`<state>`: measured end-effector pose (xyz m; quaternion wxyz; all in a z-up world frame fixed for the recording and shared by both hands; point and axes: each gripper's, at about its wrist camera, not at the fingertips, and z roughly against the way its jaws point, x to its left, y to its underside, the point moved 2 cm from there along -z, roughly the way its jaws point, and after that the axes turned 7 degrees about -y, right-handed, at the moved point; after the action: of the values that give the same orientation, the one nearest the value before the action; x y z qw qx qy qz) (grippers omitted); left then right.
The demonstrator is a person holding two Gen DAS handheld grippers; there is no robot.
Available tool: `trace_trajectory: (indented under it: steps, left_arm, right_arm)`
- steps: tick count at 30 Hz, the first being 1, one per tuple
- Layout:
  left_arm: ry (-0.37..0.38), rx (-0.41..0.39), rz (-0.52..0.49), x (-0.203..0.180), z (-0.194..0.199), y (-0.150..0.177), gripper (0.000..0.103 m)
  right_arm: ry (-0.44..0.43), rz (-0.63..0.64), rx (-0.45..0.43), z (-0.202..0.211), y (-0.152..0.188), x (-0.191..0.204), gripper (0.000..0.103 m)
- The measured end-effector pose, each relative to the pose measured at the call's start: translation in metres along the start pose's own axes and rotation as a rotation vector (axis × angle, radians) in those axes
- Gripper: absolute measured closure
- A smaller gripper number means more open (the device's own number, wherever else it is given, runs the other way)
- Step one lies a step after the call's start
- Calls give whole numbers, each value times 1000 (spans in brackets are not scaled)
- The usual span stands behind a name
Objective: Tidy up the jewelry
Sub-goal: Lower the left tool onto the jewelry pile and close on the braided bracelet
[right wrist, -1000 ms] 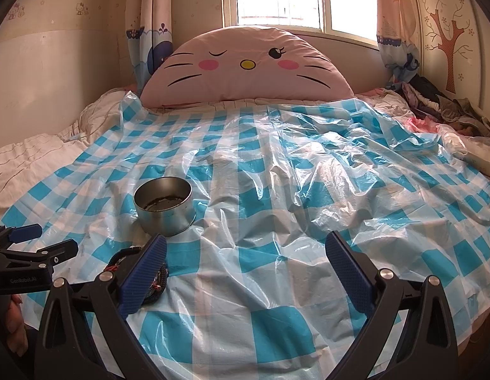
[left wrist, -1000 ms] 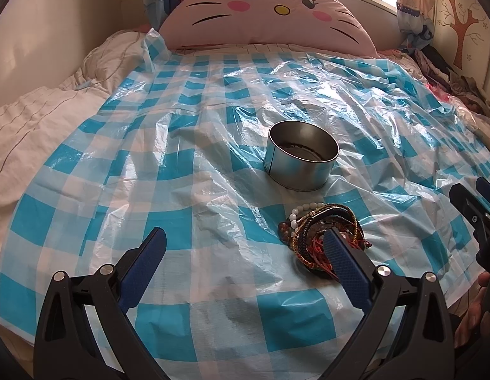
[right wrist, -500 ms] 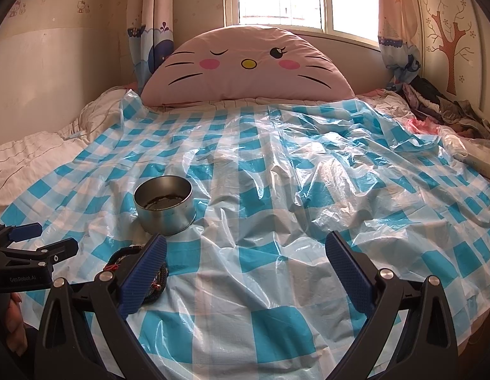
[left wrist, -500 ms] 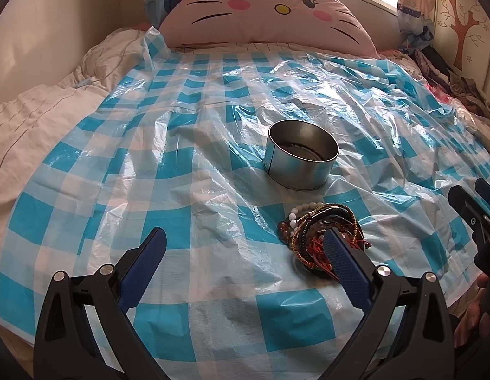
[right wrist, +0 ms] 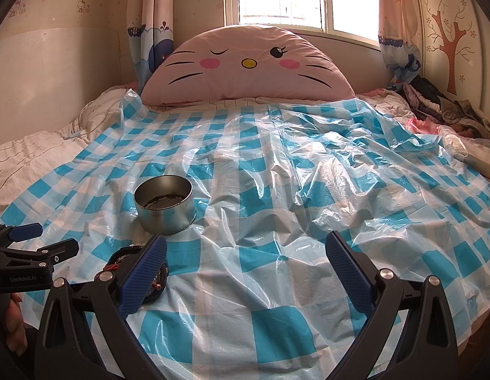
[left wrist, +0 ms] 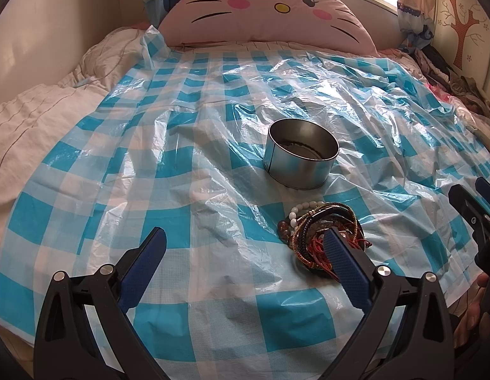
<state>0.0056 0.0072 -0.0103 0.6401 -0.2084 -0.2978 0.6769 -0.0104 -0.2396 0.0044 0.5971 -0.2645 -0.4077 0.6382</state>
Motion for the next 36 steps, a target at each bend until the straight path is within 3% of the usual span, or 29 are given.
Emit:
trace_trajectory:
  steps: [5,11,14,17,22,27,29,31,34,36]
  left_arm:
    - [6,4,-9,0,0,0,8]
    - [115,11,-72,-11,-1,1,8]
    - [153,-4,-137,-26,-5,-3,8]
    - [141,-2,-237,-47,-13,-5,8]
    - [126,28,-314,-68,-29,-5,35]
    - [125,70,-342,-69,-48,-4,54]
    - [147,79,-345,-69,-54,-3,66]
    - [182,99,-330,-68,-58,-3,87]
    - [184,93,-338,-68,-53,-4,91]
    - [242,103,-294,-61,-47,-8,92]
  right_arm:
    - [-9,-1,18,-3,0,0,7]
    - [-56,-45,17,-3,1,-9,7]
    - [-76,-68,36,-9,3,-13,7]
    - [-90,-98,37,-9,1,-19,7]
    - [-97,-125,32,-8,1,-24,7]
    - [-99,-129,30,-8,1,-24,7]
    - [-99,-129,29,-8,1,-25,7]
    - [-99,-129,30,-8,1,-25,7]
    - [-97,-126,33,-9,1,-24,7]
    - [-97,-127,35,-9,1,-23,7]
